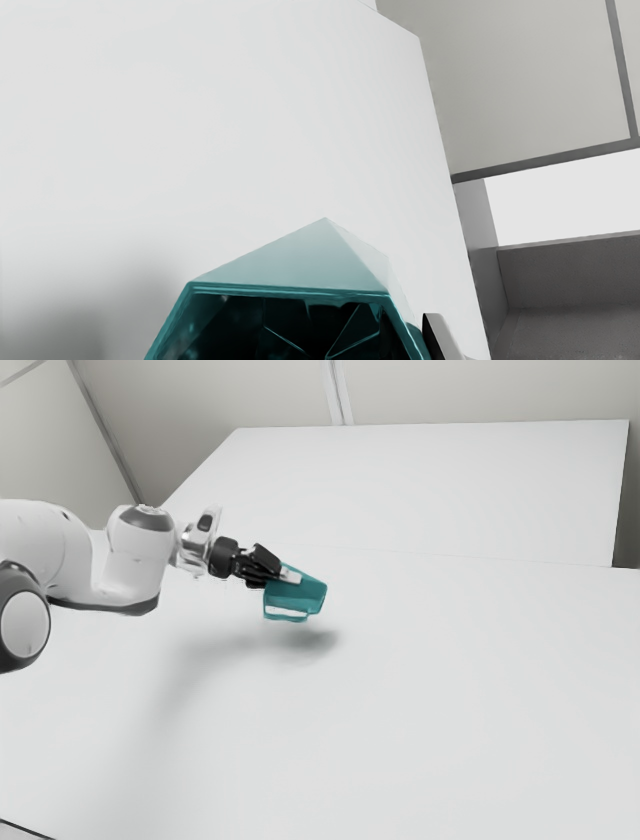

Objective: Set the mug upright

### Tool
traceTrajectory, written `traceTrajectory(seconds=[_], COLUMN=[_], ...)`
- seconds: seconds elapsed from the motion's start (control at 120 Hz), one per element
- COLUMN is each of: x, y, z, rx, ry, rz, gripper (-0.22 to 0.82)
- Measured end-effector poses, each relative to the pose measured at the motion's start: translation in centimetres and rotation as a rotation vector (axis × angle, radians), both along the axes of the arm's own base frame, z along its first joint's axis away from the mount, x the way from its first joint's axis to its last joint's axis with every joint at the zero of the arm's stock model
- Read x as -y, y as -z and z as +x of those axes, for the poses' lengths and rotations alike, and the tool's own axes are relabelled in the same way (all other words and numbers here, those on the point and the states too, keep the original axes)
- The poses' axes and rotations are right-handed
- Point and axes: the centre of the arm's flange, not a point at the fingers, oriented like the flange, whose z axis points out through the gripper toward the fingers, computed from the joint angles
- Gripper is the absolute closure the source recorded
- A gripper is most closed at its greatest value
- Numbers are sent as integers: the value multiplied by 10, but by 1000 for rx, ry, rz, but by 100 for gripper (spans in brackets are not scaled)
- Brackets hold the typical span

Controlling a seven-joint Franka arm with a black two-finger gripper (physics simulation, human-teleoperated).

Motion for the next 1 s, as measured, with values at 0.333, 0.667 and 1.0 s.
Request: traceTrajectory(seconds=[0.333,0.667,1.0], x=[-31,-39,-43], y=[-13,27,-16], z=[26,34,43], rx=[40,15,14], ry=[314,206,74], rz=[870,1049,1054], gripper=[78,73,17])
